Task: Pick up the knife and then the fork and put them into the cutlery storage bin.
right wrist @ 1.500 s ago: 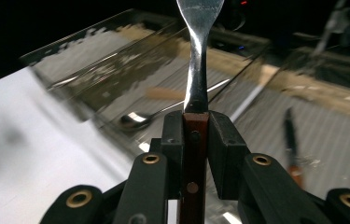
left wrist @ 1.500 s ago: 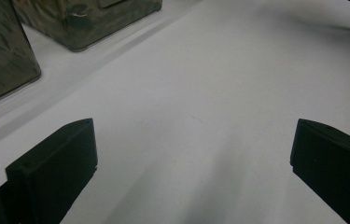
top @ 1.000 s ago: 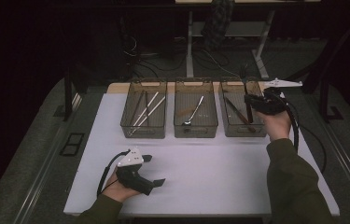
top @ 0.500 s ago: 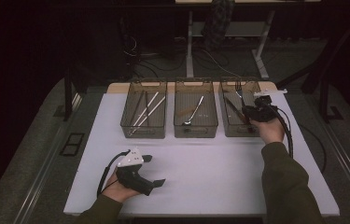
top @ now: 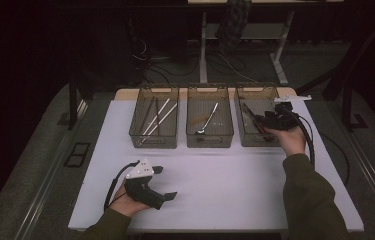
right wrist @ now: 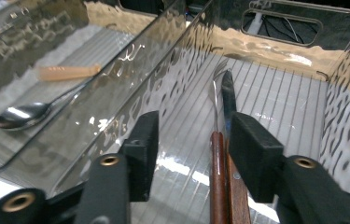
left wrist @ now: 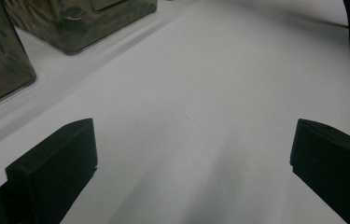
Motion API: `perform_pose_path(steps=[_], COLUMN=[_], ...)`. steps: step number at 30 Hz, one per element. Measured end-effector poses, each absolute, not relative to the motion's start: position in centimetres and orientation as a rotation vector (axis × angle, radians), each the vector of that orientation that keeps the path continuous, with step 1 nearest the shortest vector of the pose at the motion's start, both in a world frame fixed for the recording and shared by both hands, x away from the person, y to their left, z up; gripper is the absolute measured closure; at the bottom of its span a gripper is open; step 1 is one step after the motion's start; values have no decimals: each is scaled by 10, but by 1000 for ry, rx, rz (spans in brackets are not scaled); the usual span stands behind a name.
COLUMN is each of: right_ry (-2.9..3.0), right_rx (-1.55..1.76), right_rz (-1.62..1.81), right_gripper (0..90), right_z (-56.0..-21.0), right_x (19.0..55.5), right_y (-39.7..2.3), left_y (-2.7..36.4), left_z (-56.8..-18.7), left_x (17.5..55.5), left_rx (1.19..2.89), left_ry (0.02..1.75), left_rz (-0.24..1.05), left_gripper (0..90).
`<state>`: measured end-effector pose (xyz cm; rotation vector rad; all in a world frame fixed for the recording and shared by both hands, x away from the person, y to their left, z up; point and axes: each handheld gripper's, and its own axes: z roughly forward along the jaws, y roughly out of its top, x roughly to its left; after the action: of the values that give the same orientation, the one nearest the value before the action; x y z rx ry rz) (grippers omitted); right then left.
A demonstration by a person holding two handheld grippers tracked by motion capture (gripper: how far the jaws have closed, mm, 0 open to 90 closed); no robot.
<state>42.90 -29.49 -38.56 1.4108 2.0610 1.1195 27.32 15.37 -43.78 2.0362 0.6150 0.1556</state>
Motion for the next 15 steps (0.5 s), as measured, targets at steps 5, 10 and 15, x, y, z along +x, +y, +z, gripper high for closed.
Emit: perform_pose_path(steps=[5, 10, 15], right_ry=[2066, 2073, 2098], right_rx=[1400, 1397, 1354], right_rz=[1174, 1234, 1195], right_gripper=[428, 381, 301], right_z=[-382, -381, -376], right_x=[423, 415, 407], right_y=[-297, -299, -297], left_y=[154, 154, 156], left_z=[-438, -439, -440], left_x=[275, 276, 279], left_rx=[2045, 2045, 2040], left_ry=[610, 609, 603], left_rz=[156, 151, 145], left_gripper=[0, 0, 0])
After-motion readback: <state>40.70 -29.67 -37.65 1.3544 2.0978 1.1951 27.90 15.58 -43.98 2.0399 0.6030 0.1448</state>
